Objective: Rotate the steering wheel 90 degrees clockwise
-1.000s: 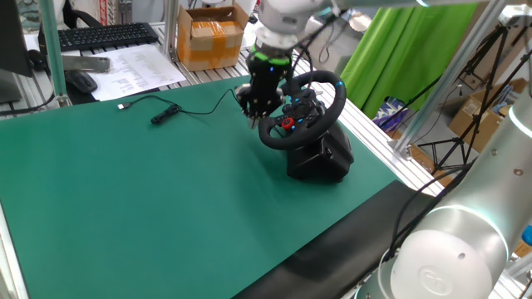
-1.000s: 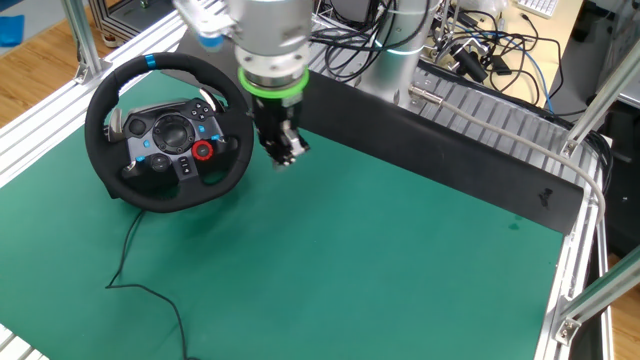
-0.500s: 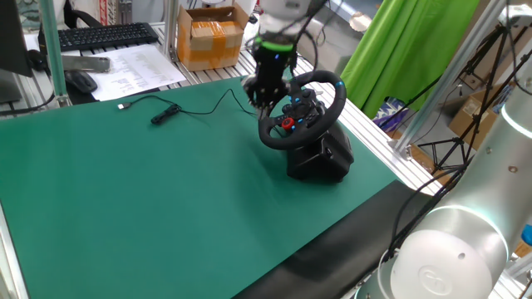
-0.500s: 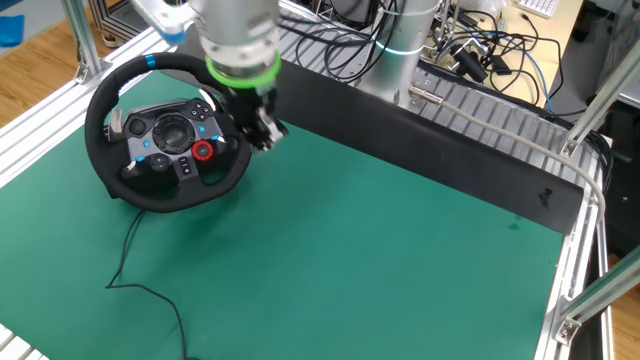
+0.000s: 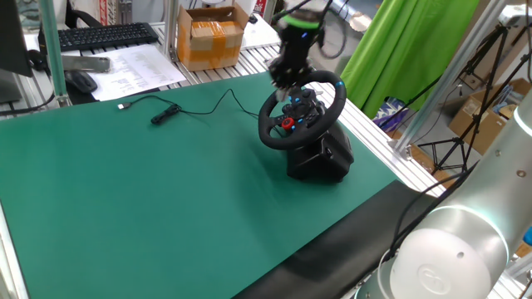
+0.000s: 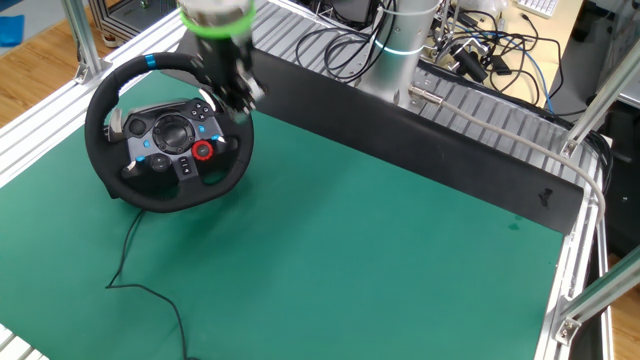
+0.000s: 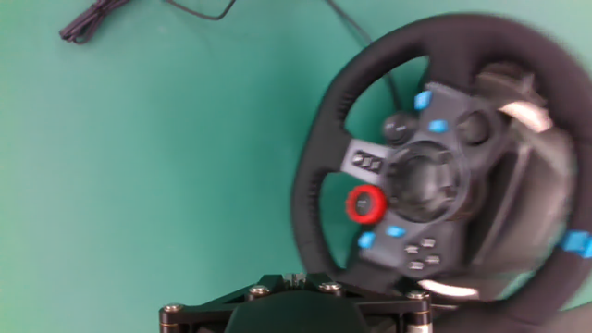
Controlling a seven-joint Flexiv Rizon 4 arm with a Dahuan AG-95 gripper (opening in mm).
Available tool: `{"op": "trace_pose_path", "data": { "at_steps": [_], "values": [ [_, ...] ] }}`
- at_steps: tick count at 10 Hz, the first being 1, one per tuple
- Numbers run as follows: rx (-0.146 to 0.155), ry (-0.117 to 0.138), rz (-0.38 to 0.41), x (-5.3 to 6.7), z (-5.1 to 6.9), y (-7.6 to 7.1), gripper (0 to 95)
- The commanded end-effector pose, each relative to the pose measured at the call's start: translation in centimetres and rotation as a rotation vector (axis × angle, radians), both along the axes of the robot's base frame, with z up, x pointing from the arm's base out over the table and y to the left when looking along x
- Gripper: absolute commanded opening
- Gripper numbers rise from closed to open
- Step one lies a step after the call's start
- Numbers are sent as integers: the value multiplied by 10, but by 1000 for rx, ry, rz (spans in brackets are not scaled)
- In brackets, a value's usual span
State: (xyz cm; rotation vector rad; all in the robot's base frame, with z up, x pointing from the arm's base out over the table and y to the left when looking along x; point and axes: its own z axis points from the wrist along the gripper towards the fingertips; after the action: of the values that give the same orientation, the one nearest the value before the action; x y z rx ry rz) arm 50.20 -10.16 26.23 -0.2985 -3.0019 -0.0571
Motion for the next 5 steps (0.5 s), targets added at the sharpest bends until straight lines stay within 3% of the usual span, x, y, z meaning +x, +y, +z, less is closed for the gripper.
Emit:
{"op": "trace_pose_path", "data": {
  "at_steps": [1, 5],
  "values": [
    [4, 0, 29, -1, 7, -15, 0],
    [10, -4, 55, -5, 9, -20, 0]
  ]
}}
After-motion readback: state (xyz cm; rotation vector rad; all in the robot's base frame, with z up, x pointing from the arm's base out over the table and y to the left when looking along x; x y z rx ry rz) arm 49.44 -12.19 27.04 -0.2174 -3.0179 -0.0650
